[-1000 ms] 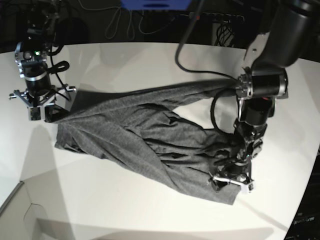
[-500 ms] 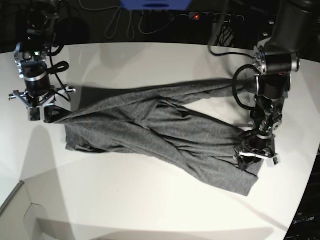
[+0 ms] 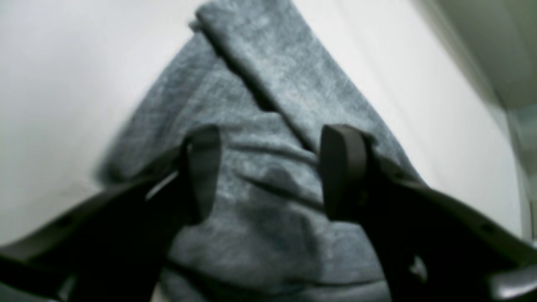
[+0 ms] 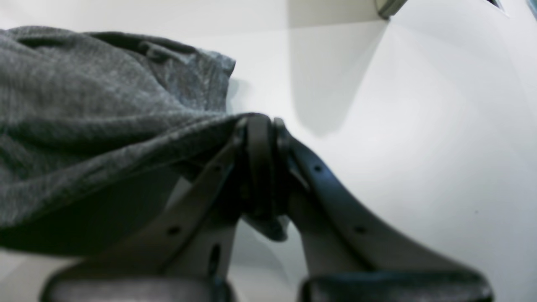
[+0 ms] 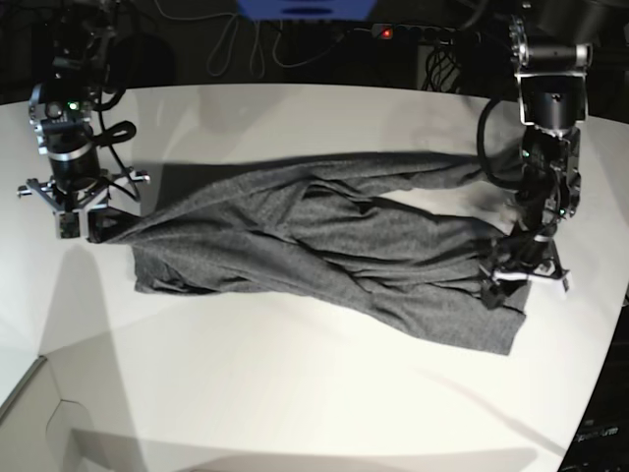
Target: Layout the t-shirt on the table in an organized manner, then fold the t-shirt properly
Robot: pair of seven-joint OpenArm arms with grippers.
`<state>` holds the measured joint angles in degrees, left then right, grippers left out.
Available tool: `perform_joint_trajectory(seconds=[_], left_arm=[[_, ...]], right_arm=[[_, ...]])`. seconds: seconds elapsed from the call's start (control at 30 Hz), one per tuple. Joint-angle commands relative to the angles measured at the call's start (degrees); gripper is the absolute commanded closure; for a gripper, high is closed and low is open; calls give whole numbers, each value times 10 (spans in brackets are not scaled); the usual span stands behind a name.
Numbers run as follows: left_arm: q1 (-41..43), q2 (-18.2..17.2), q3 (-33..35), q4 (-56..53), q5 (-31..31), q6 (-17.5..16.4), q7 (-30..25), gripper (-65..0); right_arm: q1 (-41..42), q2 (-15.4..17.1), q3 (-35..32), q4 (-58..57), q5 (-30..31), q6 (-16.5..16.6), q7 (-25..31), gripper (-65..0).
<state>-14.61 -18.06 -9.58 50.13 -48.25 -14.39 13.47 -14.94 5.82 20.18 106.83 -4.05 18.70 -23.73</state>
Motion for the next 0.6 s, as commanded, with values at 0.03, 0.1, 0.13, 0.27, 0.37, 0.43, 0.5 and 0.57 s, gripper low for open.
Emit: perform_joint_trajectory(seconds=[0.03,0.1,0.13,0.27,0.37,0.43,0.5,0.57], left_arm=[[-23,-9,-1,14,-8,-9,-16,-371],[-32,-7,-1,13,-8,-9,-18,-371],[-39,-6,-1,13,-8,-9,-18,-371],[-62,-4,-1,-23,-8,-8,-19,-371],[-97,-4,-1,-99,-8,-8,-19,-371],[-116,-4,-1,-136,-8,-8,-19,-371],[-127,-4,-1,-161,-8,-8,-20,-371],[-131,-4,-1,-171,-8,-9,-20,-371]], right_arm=[[5,5,3,10,2,-5,16,0],[5,5,3,10,2,-5,16,0],[5,5,3,10,2,-5,16,0],[5,6,3,10,2,-5,16,0],[5,6,3,10,2,-5,16,0],[5,6,3,10,2,-5,15,0],[5,6,3,10,2,-5,15,0],[5,6,3,10,2,-5,14,0]])
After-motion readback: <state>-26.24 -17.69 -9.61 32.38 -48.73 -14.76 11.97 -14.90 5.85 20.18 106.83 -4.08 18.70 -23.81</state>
